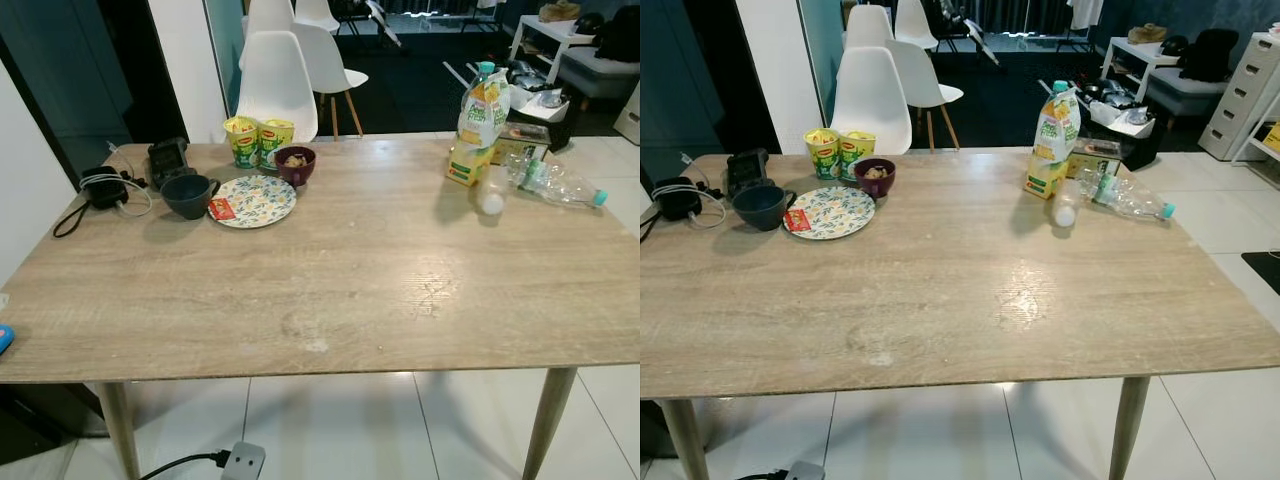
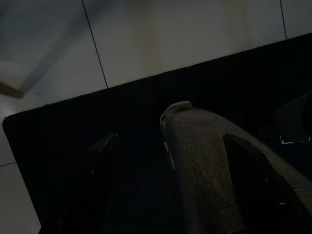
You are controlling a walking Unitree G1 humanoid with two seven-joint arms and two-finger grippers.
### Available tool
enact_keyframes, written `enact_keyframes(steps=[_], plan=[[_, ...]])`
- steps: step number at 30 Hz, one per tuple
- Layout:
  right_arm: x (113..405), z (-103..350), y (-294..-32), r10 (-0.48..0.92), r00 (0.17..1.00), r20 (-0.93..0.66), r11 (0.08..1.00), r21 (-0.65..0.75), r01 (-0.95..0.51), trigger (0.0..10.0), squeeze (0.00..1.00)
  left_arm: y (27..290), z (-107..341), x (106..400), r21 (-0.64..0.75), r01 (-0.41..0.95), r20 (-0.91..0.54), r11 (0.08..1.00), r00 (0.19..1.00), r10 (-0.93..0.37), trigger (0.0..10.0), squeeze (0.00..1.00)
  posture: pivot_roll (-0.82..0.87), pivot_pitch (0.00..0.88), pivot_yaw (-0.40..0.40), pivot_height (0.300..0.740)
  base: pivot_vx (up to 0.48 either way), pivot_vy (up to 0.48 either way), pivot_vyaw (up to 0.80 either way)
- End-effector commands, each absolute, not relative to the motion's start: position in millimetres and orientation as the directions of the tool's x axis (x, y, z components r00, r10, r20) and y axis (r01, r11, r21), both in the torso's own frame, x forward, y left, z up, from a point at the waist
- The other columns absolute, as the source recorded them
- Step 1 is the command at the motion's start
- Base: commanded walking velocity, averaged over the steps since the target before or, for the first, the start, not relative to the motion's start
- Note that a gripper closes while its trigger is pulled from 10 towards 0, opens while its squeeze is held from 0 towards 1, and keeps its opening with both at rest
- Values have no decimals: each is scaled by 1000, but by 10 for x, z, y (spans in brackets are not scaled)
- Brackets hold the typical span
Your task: Restocking fridge
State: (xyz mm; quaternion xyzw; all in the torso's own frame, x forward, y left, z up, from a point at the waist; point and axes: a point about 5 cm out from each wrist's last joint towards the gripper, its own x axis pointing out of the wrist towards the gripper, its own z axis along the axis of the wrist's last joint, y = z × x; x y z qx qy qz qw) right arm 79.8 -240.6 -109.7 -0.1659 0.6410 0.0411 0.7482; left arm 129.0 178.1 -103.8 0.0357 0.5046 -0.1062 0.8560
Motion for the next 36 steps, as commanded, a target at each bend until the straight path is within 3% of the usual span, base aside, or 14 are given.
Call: enact_keyframes(steps=[1,12,20,23,26,31,36], plan=[[806,-1091,-2427,-167,181,-969,936,-213,-279,10000,0,1745,-1095,1129,-71,229,-899,971,408,-162,10000,0,46,0,-52,740,0,0,0],[965,-1021,-2558,-249,246,-937,909,-313,-276,10000,0,1791,-1074,1182,-58,227,-893,972,424,-152,10000,0,32,0,-46,740,0,0,0],[1054,-993,-2579,-256,262,-931,909,-324,-262,10000,0,1951,-1050,1200,-22,194,-892,981,438,-107,10000,0,50,0,-44,740,0,0,0],[1041,-1020,-2498,-243,261,-934,908,-314,-277,10000,0,2127,-1022,1195,10,169,-893,986,446,-67,10000,0,18,0,8,740,0,0,0],[1023,-1028,-2485,-247,262,-933,916,-313,-250,10000,0,2196,-1017,1169,27,191,-902,981,428,-58,10000,0,15,0,2,740,0,0,0],[921,-1015,-2614,-294,245,-924,900,-354,-255,10000,0,2144,-994,1283,6,103,-879,995,474,-44,10000,0,14,0,2,740,0,0,0],[894,-990,-2708,-325,248,-912,899,-380,-216,10000,0,2089,-1004,1286,6,133,-883,991,467,-57,10000,0,14,0,-14,740,0,0,0]])
